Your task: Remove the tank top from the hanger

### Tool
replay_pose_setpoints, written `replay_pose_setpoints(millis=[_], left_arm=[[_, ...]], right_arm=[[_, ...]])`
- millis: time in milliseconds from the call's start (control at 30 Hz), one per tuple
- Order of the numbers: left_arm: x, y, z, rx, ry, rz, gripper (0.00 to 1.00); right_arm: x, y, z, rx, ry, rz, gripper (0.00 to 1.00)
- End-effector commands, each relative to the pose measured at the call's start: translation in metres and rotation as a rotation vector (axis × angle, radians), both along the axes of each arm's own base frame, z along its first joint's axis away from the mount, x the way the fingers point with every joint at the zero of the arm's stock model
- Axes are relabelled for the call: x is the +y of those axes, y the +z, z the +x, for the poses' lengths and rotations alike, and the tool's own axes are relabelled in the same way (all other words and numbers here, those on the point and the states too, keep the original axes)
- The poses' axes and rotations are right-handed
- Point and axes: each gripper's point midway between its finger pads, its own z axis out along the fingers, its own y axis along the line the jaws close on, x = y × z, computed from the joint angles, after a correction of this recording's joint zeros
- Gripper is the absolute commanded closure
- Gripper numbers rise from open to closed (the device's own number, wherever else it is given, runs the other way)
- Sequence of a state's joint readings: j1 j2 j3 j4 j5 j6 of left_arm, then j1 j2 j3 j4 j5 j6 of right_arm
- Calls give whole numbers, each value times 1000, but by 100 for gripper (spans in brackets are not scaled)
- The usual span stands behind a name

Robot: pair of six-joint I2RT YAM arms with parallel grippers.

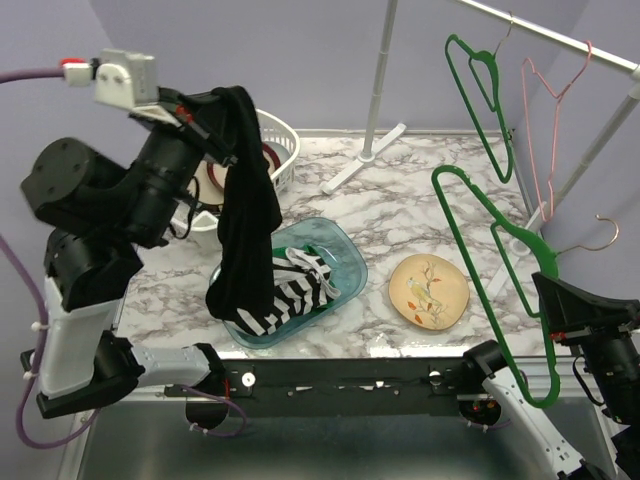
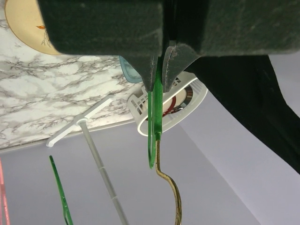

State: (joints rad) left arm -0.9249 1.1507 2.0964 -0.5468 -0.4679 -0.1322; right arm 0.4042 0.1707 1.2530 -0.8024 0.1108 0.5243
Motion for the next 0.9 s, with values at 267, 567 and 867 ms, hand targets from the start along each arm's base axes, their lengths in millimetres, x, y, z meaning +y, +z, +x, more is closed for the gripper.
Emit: replay_pose_setpoints(millis=[267,567,867], left_arm=[[-34,46,-25,-74,-247,-139,100],[12,73,-43,-155,-171,-243,100],[11,81,-44,-171,-181,-264,100]], right_arm=[[-18,4,-4,-34,-85,10,99],[-19,8,-10,-48,-78,18,99],[-20,11,-12,-50,-79,16,99]])
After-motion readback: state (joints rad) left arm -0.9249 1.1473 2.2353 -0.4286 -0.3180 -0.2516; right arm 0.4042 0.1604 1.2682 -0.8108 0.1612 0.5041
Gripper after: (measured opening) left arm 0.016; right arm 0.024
